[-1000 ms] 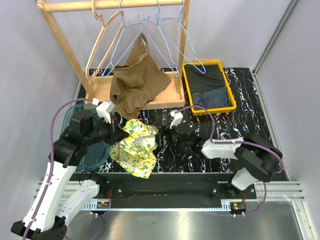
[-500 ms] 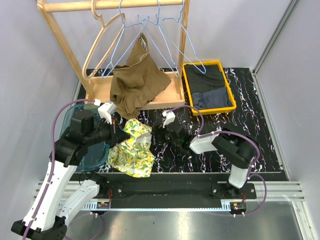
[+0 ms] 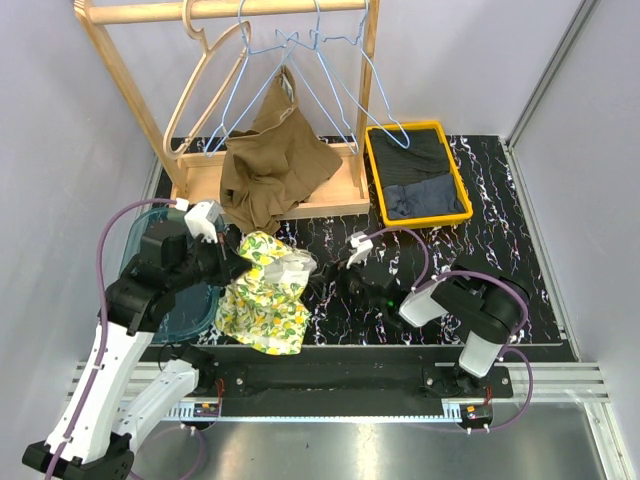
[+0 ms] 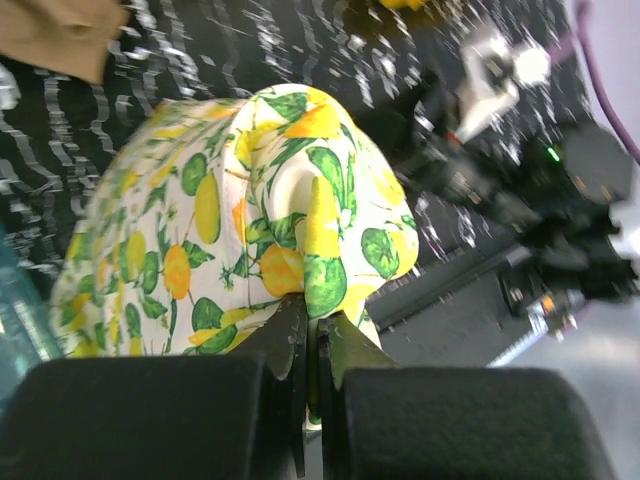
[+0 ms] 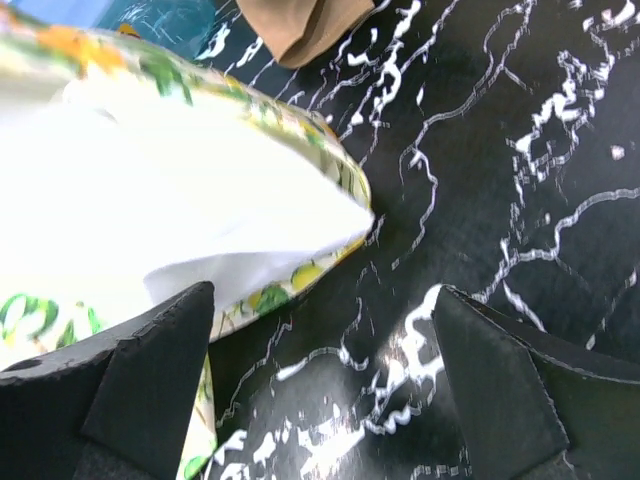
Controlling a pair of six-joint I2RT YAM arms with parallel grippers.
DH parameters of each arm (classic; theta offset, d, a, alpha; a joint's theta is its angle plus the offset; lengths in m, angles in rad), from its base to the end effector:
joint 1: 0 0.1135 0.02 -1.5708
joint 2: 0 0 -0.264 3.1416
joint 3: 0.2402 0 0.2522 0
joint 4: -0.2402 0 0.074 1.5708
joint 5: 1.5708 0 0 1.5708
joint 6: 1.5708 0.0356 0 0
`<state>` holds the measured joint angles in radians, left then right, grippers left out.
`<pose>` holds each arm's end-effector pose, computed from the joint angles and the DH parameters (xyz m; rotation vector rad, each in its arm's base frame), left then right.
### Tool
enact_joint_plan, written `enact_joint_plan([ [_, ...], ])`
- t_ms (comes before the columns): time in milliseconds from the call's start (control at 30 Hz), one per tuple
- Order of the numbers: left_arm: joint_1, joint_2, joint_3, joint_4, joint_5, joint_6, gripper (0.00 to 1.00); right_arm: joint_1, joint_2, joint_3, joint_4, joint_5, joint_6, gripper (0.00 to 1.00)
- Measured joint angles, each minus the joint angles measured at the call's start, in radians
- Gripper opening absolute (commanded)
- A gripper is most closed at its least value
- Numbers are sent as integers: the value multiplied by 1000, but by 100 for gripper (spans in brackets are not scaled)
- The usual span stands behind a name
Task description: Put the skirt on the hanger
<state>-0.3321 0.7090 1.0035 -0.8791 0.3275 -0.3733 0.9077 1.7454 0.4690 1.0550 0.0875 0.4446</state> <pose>0.1158 -0.0521 0.3545 0.1507 2.2138 -0.7530 0.1878 0.2354 0.1324 -0.3674 1.8450 0.8769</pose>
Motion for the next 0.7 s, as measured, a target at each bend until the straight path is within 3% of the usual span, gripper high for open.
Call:
enact_joint_plan([
  [333, 0, -20, -64, -36, -319, -74, 0, 0, 13, -13, 106, -2, 25, 95],
  [567, 0, -24, -64, -84, -438, -100, 0, 0, 89, 203, -12, -14, -24, 90],
  [700, 0, -24, -64, -100, -453, -124, 0, 0, 112, 325, -98, -103, -59, 78],
])
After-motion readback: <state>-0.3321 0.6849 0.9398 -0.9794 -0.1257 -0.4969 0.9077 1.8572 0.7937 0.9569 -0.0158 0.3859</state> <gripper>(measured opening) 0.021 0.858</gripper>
